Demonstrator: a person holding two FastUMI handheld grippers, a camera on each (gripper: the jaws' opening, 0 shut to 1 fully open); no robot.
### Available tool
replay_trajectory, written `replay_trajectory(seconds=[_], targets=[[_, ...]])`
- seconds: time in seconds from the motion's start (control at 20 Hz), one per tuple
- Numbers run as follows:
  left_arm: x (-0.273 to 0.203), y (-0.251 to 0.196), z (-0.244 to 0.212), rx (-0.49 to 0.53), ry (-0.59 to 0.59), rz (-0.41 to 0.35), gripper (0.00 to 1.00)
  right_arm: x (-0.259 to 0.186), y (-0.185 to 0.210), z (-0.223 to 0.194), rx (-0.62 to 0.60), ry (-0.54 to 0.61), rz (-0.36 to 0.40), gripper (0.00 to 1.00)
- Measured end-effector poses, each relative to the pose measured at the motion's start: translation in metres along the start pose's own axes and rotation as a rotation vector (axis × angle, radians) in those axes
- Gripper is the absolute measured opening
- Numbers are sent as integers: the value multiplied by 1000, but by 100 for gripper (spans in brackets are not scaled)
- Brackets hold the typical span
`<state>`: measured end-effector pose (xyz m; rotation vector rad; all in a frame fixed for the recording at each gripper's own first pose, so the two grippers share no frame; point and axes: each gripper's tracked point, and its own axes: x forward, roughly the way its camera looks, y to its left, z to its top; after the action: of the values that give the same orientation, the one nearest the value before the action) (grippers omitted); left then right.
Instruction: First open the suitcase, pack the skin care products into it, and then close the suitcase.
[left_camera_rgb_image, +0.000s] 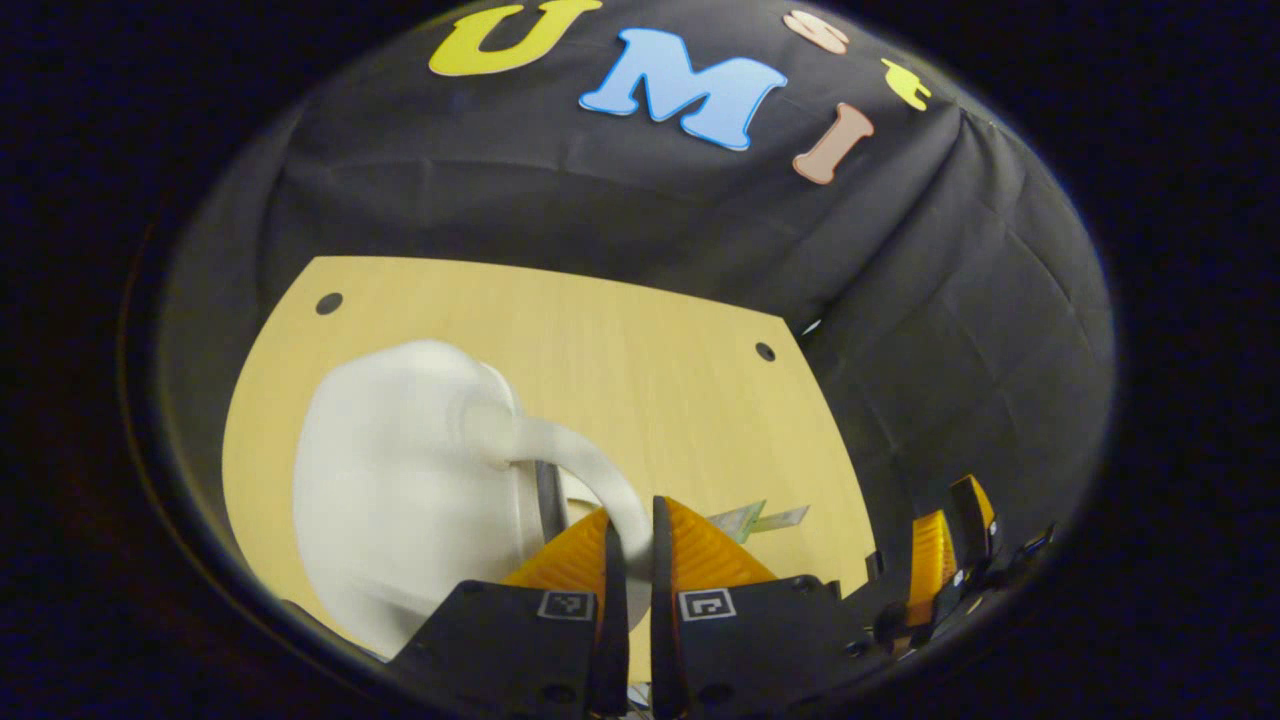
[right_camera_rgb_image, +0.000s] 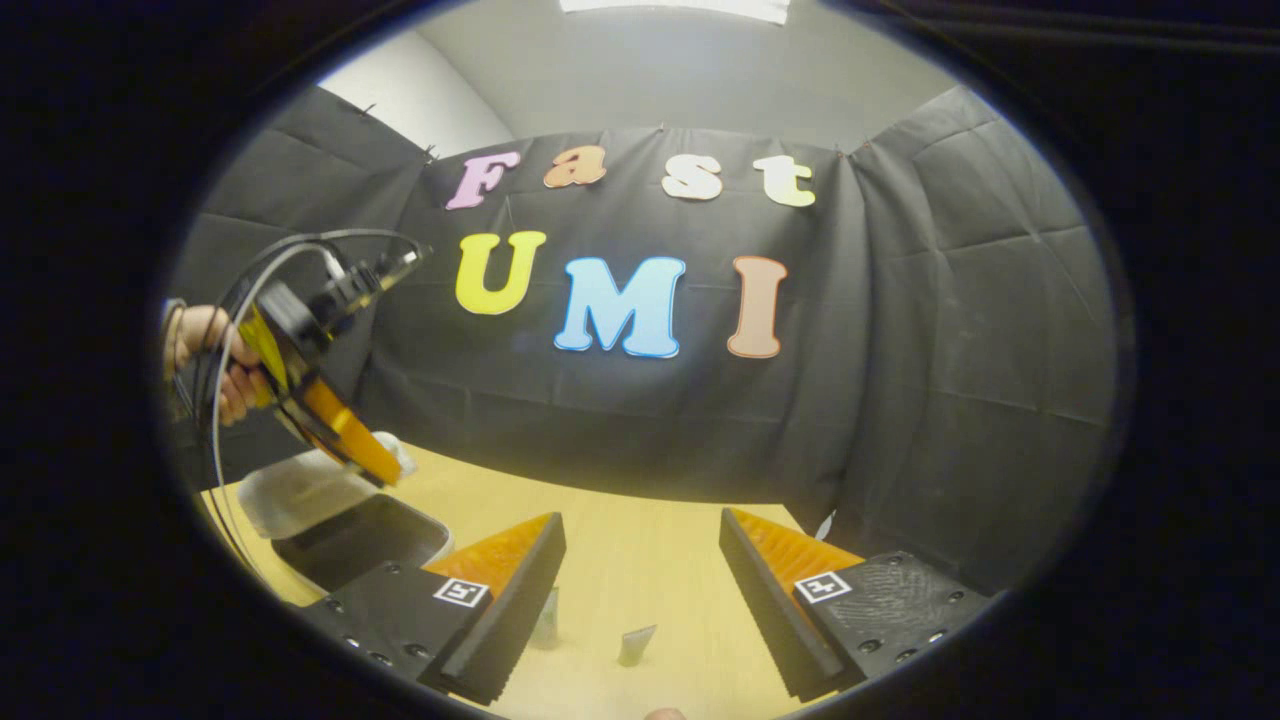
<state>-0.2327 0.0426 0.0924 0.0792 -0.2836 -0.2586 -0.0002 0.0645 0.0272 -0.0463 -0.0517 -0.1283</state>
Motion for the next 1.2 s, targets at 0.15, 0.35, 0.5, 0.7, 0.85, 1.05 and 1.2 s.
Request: replay_trajectory(seconds=[0.15,0.35,0.5,0.7,0.85,1.05,1.2], targets=[[-64,56,38,14,-72,13,17,2,20,11,-2,-15,-43,94],[-110,123,61,34,-116,40,16,2,47,24,15,-16,-91,94],[-125,162,78,47,-149,78,16,1,69,35,10,-32,-92,94],[-129,198,89,41,-179,107,16,-1,90,45,-16,-33,-75,94],[-134,236,96,25,-207,162,16,-6,94,52,-27,-37,-84,94],[-145,289,100,18,-231,233,16,-8,97,56,-34,-32,-97,94],[-155,328,106,5,-250,284,16,-9,99,59,-40,-37,-106,94]])
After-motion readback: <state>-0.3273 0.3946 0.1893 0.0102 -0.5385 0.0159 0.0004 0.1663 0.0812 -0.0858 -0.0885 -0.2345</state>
